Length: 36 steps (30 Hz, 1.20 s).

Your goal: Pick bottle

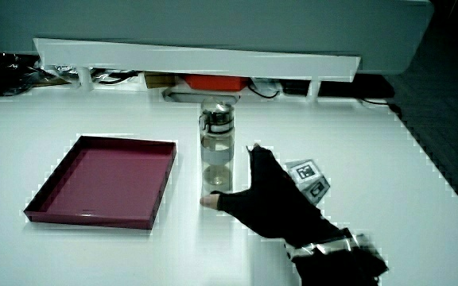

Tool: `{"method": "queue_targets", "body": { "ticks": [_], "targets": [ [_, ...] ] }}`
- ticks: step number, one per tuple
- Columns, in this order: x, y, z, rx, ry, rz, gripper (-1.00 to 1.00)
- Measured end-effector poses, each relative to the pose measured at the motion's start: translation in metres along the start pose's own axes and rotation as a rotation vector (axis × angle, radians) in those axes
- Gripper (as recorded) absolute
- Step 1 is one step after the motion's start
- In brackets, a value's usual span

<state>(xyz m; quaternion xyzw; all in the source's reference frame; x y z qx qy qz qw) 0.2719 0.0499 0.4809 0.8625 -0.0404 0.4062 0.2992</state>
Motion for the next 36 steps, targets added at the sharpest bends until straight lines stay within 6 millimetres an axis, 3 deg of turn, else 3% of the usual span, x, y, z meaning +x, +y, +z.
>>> {"method": "queue_targets", "body": {
  "ticks": [4, 18, 36],
  "targets": [
    [0.004, 0.017, 0.0, -0.003, 0.13, 0.02, 0.0],
    [0.026, 0.067, -0.008, -0.022, 0.344, -0.03, 0.0],
    [0.043, 0.101, -0.03, -0.02, 0.476, -0.088, 0.0]
  ]
}}
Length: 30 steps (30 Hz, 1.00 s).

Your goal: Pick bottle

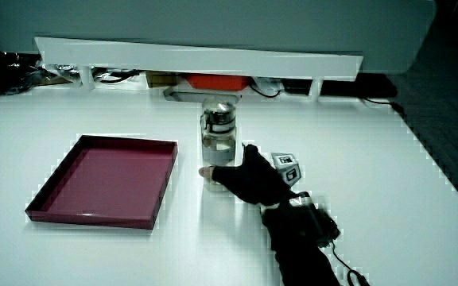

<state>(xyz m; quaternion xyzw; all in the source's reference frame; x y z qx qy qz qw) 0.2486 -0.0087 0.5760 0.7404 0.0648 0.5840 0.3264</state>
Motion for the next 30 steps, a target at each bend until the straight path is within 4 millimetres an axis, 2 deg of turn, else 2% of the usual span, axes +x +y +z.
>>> {"method": "queue_targets", "body": {
  "ticks": [13, 25, 30],
  "targets": [
    [0.008, 0.006, -0.006, 0.041, 0.095, 0.047, 0.0],
    [0.019, 0.009, -0.011, 0.107, 0.176, 0.102, 0.48],
    [0.016, 0.008, -0.011, 0.13, 0.171, 0.111, 0.68]
  ]
}}
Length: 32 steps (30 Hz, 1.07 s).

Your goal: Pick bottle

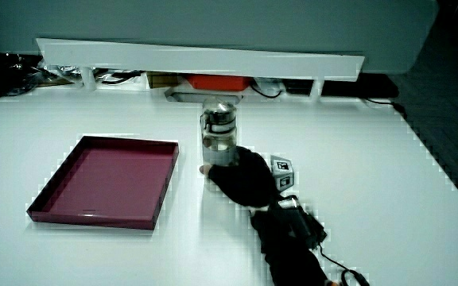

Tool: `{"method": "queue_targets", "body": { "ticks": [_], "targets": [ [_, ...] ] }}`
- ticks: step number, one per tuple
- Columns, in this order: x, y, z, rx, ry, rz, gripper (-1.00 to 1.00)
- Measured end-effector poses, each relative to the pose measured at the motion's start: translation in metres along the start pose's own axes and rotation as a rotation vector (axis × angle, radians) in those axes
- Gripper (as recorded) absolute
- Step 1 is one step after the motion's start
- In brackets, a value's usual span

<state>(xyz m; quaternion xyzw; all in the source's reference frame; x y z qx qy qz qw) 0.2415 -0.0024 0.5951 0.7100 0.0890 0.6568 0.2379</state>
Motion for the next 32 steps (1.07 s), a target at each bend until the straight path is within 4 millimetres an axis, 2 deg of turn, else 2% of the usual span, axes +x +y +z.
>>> {"method": "queue_targets", "body": {
  "ticks": [8, 11, 19, 26, 32],
  "targets": [
    [0.003, -0.002, 0.002, 0.05, -0.013, 0.042, 1.0],
    [-0.002, -0.001, 0.004, 0.038, -0.022, 0.048, 1.0],
    [-0.038, -0.001, -0.007, -0.025, -0.081, 0.113, 1.0],
    [-0.078, -0.002, -0.035, -0.103, -0.074, 0.206, 1.0],
    [-0.102, 0.0, -0.063, -0.176, -0.077, 0.222, 1.0]
  ]
}}
